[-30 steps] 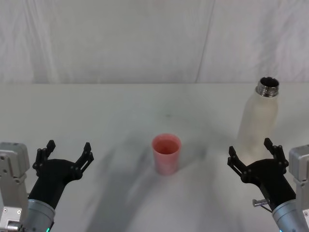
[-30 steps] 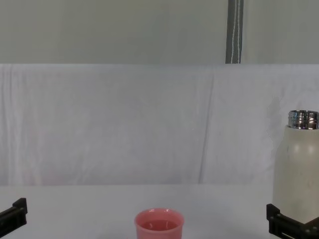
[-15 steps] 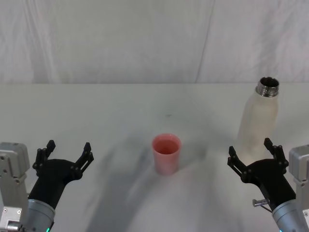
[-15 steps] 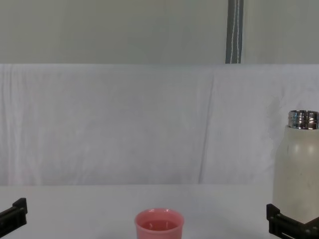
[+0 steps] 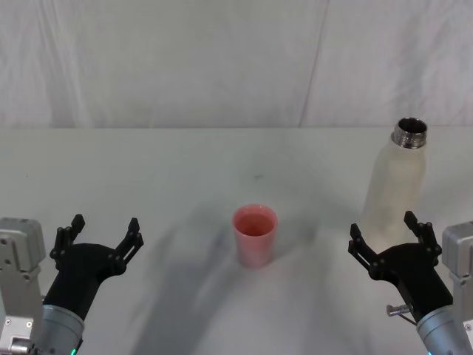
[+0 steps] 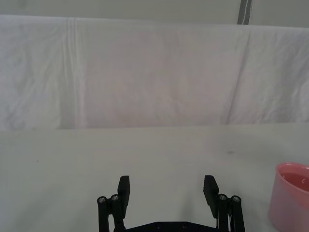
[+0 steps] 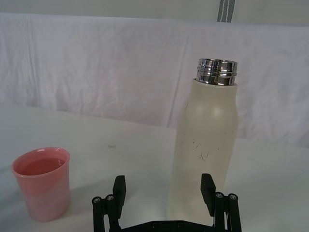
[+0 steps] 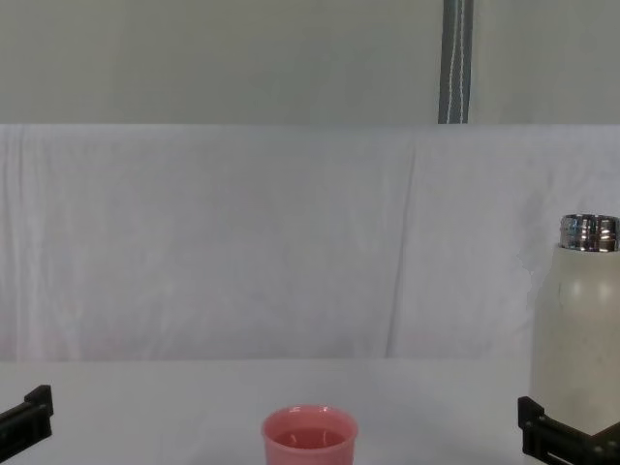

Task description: Grasp the thermos with one hand and pour water into the cup lid.

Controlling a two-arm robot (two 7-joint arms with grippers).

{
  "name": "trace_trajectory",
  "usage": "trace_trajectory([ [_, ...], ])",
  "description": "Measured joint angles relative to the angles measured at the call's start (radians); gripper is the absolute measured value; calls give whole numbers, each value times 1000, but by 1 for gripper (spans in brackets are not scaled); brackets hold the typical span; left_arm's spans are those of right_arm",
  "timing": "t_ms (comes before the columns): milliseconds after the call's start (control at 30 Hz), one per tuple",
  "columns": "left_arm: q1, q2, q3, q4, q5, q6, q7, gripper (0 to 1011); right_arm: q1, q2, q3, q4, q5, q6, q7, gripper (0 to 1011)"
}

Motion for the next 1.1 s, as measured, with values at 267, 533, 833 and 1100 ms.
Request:
trace_trajectory([
  [267,0,0,0,0,0,0,0,1001,0,0,0,0,0,0,0,1001],
  [533,0,0,0,0,0,0,0,1001,0,0,0,0,0,0,0,1001],
  [833,0,0,0,0,0,0,0,1001,0,0,0,0,0,0,0,1001],
  [1100,0,0,0,0,0,0,0,1001,12,-20,26,24,0,-15,20,1001],
])
